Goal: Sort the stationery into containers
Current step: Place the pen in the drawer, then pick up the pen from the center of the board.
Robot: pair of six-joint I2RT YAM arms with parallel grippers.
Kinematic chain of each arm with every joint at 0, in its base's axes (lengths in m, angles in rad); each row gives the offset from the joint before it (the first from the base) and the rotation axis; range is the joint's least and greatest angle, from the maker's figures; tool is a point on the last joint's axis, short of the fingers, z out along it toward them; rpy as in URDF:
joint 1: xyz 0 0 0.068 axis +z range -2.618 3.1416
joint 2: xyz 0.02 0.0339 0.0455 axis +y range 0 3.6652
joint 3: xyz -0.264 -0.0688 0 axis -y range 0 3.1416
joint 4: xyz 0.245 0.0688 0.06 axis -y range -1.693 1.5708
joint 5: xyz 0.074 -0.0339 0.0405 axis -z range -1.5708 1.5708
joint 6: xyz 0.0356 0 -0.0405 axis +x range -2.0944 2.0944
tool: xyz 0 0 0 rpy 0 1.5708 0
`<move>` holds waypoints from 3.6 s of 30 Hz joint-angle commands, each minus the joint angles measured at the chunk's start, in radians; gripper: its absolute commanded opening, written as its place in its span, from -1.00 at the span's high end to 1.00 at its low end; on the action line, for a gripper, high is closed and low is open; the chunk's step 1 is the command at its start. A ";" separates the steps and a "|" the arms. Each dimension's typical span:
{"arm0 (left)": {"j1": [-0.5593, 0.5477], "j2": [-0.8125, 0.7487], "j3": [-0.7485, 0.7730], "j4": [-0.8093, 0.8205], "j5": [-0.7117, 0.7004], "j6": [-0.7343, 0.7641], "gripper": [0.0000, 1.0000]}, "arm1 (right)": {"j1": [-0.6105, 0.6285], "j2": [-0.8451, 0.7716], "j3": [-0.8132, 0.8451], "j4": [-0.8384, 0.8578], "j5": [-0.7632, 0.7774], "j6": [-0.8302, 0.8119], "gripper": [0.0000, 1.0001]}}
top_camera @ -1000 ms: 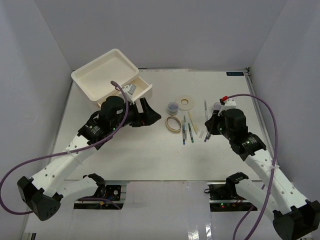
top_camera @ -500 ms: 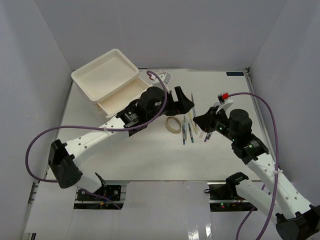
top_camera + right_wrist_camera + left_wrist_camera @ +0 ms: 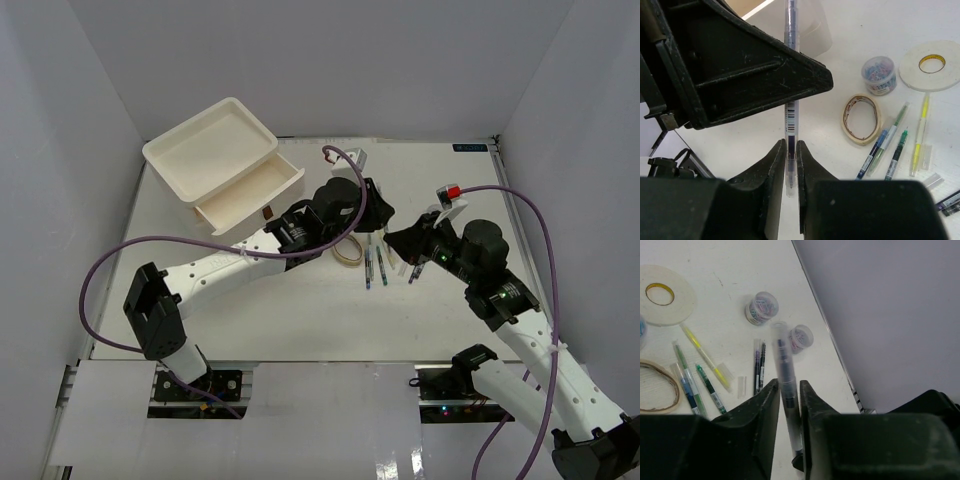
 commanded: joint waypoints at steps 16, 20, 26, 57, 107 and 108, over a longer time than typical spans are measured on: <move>0.025 -0.099 0.086 -0.164 -0.211 0.235 0.71 | 0.006 -0.080 -0.029 -0.061 0.048 -0.083 -0.85; 0.108 -0.128 0.184 -0.302 -0.271 0.439 0.60 | 0.006 -0.106 -0.032 -0.133 0.123 -0.135 -0.80; 0.268 -0.125 0.296 -0.480 -0.291 0.810 0.51 | 0.006 -0.167 -0.077 -0.167 0.117 -0.240 -0.80; 0.449 -0.194 0.244 -0.520 -0.132 0.845 -0.95 | 0.003 0.216 0.110 -0.222 0.321 -0.346 -0.87; 0.450 -0.665 -0.256 -0.485 0.189 0.433 -0.96 | -0.010 1.101 0.386 -0.063 0.457 -0.435 0.81; 0.450 -0.665 -0.256 -0.485 0.195 0.430 -0.96 | -0.010 1.091 0.385 -0.064 0.456 -0.434 0.82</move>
